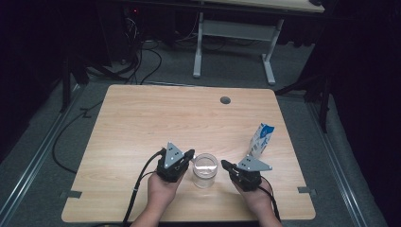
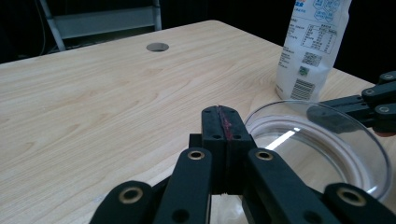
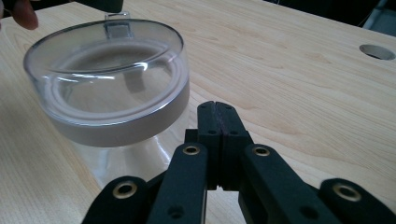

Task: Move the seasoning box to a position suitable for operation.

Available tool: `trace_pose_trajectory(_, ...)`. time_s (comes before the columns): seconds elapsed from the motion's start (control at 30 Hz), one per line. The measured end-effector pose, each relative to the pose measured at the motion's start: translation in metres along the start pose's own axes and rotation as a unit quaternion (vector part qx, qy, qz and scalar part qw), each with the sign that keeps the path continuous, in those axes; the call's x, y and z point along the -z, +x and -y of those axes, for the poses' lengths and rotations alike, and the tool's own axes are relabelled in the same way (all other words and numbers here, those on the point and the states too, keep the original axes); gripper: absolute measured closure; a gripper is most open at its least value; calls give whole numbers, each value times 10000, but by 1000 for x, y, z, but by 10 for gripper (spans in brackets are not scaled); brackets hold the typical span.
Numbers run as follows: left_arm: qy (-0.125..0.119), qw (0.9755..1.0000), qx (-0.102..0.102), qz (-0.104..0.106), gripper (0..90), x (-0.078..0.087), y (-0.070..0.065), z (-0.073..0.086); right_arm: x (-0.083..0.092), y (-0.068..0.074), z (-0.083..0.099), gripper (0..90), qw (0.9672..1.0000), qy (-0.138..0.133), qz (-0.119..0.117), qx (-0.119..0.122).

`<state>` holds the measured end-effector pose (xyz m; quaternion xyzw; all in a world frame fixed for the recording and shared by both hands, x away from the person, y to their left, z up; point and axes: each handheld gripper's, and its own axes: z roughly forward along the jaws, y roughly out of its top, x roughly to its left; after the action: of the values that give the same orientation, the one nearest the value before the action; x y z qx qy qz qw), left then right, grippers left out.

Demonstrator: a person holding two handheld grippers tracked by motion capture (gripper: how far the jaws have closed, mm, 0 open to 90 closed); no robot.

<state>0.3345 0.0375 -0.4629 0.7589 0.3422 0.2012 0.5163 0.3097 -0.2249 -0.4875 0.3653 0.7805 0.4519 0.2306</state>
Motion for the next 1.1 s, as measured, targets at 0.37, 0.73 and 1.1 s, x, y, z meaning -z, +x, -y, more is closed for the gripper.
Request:
trace_pose_trajectory(0.37,-30,10000,-38,-44,900,0,-1,1,2,0,-1,900,10000,-18,-53,-28)
trace_pose_trajectory(0.73,-44,10000,0,30,900,0,-2,2,4,0,-1,900,9999,-66,-117,0)
trace_pose_trajectory(1.1,-77,9999,-25,-80,900,1,-2,2,4,1,-1,898,9999,-61,-143,17)
